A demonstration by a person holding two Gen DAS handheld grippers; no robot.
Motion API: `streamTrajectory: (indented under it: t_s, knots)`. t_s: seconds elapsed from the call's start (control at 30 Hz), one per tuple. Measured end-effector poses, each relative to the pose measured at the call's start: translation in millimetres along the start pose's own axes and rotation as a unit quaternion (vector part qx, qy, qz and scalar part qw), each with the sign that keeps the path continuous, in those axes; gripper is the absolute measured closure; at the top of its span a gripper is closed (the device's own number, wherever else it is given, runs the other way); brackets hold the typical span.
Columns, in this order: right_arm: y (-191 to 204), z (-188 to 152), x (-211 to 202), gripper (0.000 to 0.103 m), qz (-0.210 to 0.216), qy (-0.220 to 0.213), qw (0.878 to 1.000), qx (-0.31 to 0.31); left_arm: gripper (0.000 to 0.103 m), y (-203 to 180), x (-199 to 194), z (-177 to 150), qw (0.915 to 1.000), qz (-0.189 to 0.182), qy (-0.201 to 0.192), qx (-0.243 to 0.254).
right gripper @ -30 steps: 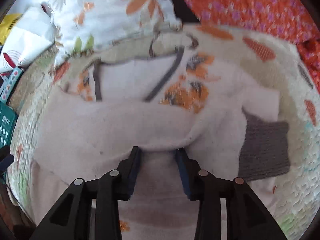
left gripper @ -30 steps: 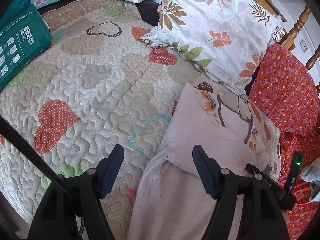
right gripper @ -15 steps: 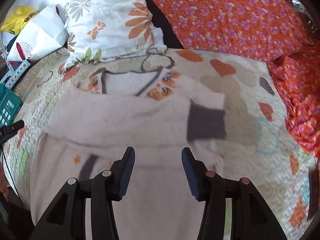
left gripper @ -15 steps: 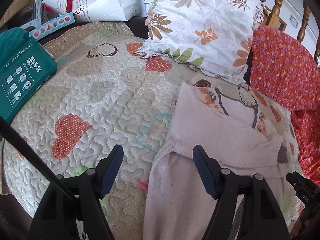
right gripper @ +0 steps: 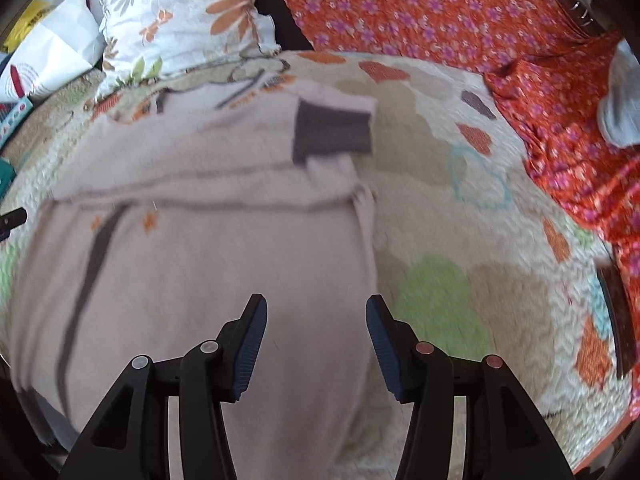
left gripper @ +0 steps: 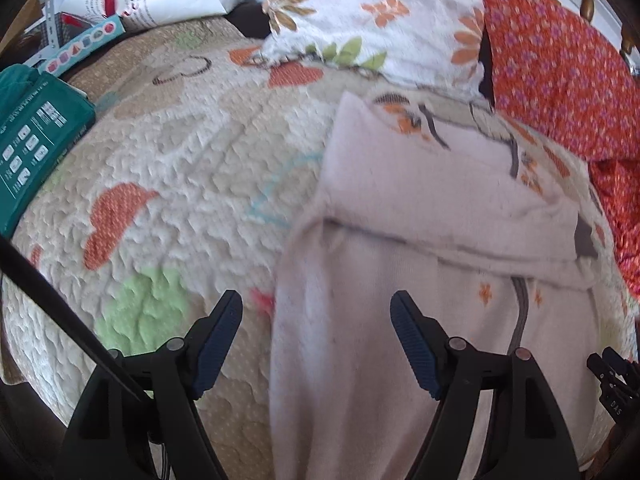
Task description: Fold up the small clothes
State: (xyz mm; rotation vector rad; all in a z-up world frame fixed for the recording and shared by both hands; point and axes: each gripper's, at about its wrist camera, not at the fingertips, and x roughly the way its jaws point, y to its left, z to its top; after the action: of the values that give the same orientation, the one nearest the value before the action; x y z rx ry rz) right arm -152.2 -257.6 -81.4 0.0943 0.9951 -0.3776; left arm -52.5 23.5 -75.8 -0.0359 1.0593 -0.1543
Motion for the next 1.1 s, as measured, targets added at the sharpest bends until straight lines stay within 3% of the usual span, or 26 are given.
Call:
streamTrajectory:
  t_s: [0.13,0.27,0.47,0.6,0.7,0.8,1.1]
  knots:
    - [-6,-14,5,0.043,-0.003,-0.001,1.0,0.017,0.028,-12,16,-20,0.9993,0.011,0.03,0.021]
    - [-6,-17,2,0.038,0.006,-0.001,1.0,0.021,0.023,-27,12,-33,0.9982,0.034,0.016,0.047]
    - [-6,-27,0,0.028,0.005,0.009,0.999,0.031,0.011,-20,0,-63,0.9989,0.041,0.02,0.009]
    - [-7,-34,-2,0.021,0.004,0.007,0.999,0.039,0.0,-10,-6,-77,0.9989,0.023,0.033,-0.025]
    - [-9,-38,1,0.011,-0.005,0.011,0.999,0.048,0.0,-17,-5,-85,0.9989,0.034,0.033,0.001]
    - [-21,-39,5,0.005,0.012,0.016,0.996,0.084,0.0,-17,-5,-86,0.9989,0.034,0.033,-0.001]
    - [-17,-42,7,0.0,-0.005,0.0,0.996,0.089,0.0,-17,-5,-85,0.9989,0.03,0.035,-0.001]
